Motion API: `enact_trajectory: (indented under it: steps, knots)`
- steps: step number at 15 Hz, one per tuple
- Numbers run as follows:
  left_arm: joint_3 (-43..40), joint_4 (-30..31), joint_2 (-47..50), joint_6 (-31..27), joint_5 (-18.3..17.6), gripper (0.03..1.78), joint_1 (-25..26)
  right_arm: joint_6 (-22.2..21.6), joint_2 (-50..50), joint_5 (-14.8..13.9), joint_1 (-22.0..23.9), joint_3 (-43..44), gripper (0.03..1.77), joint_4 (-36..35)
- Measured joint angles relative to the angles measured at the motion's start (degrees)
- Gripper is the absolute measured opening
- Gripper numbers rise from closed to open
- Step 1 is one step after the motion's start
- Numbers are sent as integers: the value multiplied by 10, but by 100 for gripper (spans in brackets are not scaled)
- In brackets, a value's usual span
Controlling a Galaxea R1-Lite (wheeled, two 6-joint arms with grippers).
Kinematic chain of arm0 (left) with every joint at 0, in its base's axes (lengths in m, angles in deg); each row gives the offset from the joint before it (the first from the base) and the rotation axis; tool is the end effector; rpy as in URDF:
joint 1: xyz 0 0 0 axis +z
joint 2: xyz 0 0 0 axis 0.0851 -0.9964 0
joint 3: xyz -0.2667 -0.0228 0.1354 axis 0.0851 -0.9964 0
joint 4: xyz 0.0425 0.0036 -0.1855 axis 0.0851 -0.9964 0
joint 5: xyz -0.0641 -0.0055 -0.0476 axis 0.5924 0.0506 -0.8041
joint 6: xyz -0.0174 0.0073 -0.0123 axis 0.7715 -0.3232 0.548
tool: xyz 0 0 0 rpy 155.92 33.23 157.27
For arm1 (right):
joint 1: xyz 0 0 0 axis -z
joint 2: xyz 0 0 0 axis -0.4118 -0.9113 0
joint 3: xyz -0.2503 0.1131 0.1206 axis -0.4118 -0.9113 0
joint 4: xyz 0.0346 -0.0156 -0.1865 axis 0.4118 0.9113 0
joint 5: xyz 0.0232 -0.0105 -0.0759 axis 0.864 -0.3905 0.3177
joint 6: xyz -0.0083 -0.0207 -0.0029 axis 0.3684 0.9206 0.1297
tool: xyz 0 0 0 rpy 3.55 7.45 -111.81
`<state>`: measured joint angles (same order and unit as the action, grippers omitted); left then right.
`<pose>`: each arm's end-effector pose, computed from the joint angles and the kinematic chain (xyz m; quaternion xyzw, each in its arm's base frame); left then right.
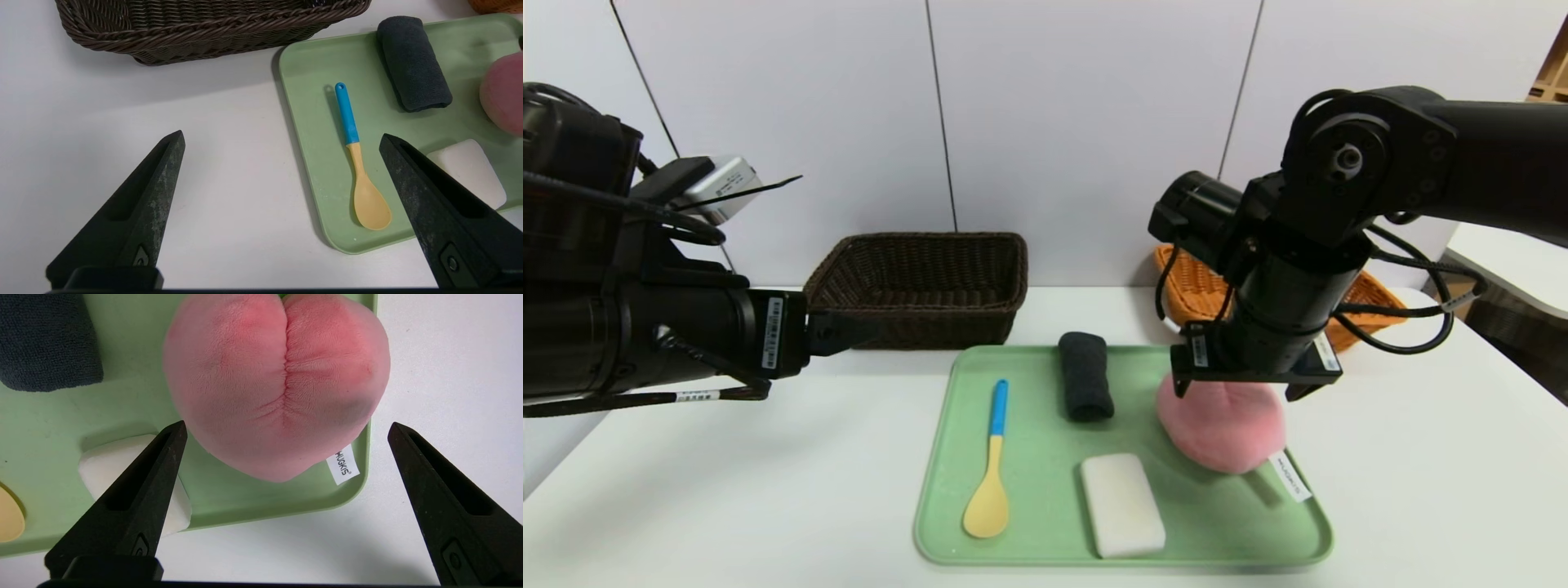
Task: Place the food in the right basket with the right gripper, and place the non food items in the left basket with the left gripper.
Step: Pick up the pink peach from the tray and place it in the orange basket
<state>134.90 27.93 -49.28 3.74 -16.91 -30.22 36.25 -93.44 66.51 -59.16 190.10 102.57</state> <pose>0.1862 -0.0857 0.2684 -0.0288 0.2645 -0.1365 0.9542 0.2825 0.1892 0.2270 0.0029 0.5767 -0.0641 0.8144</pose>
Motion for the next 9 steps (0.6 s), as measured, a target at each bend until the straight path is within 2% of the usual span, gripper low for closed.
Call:
enact_trajectory:
  steps: [9]
  knots:
    - [-15,1,14,0,0,169,-12,-5,-9,-3,-11,0,170,-2]
